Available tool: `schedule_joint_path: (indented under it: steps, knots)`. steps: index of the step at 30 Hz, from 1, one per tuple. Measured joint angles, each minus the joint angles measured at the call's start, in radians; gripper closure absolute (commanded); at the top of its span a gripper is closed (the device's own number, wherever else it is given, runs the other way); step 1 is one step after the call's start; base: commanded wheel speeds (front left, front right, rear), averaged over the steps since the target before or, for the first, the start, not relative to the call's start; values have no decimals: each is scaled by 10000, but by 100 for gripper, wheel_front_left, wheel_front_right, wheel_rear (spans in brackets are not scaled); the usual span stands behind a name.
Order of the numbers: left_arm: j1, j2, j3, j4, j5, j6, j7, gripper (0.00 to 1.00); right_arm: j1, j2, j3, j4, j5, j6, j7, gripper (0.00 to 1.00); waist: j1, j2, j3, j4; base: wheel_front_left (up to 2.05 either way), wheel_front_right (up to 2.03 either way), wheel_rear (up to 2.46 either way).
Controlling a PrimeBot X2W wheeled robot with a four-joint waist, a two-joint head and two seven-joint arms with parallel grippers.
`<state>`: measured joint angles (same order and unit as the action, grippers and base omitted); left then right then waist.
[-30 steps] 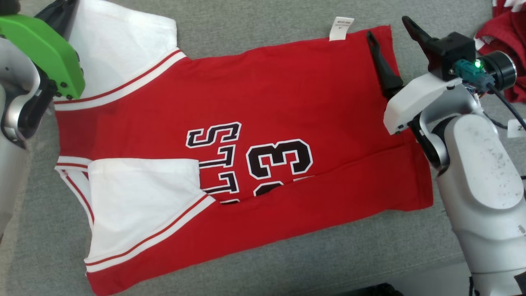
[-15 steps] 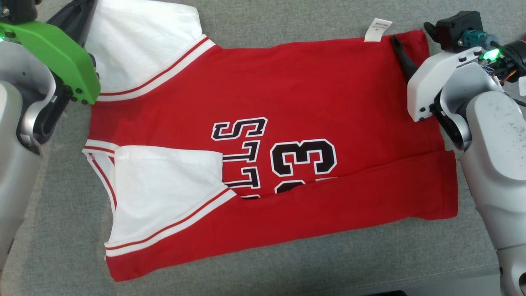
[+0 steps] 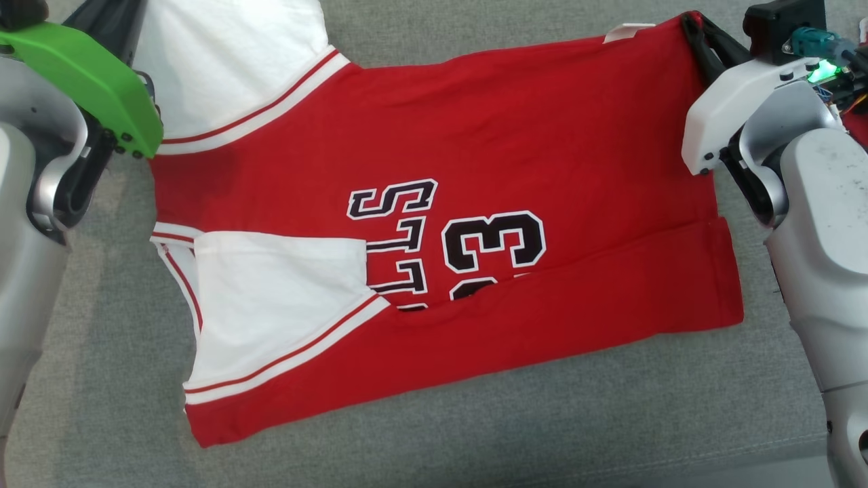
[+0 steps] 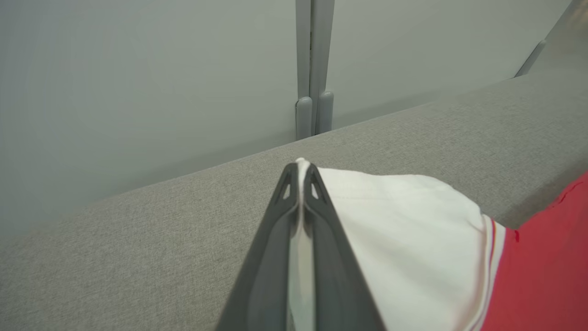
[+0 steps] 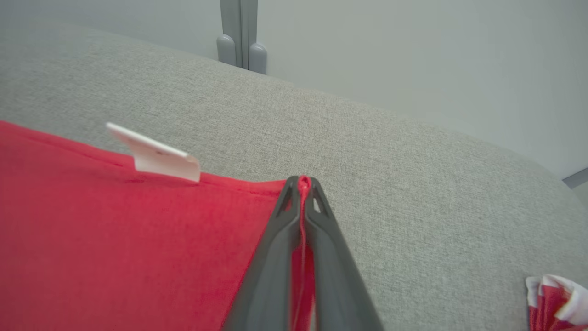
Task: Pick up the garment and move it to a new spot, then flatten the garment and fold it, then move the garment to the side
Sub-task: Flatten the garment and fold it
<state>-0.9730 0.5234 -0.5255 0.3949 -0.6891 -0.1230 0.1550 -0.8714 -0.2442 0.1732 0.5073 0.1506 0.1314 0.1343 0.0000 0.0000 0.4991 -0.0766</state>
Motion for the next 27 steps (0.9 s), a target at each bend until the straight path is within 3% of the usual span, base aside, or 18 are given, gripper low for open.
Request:
schedule_joint_path:
  steps: [10, 20, 27]
  knots:
    - [1927, 36, -182, -920, -543, 42, -798, 100, 1334, 82, 27, 58, 148, 0, -1521, 100, 0, 0, -930, 156, 0, 0, 0]
    - [5660, 334, -144, -3028, -1103, 1055, -1643, 100, 4117, 276, -928, -1415, 48, 0, -1964, 100, 0, 0, -2079, 481, 0, 0, 0]
    - [7098, 25, -276, -3290, -1394, 1425, -2111, 100, 5462, 571, -1787, -2119, -199, 0, -1697, 100, 0, 0, -2582, 759, 0, 0, 0]
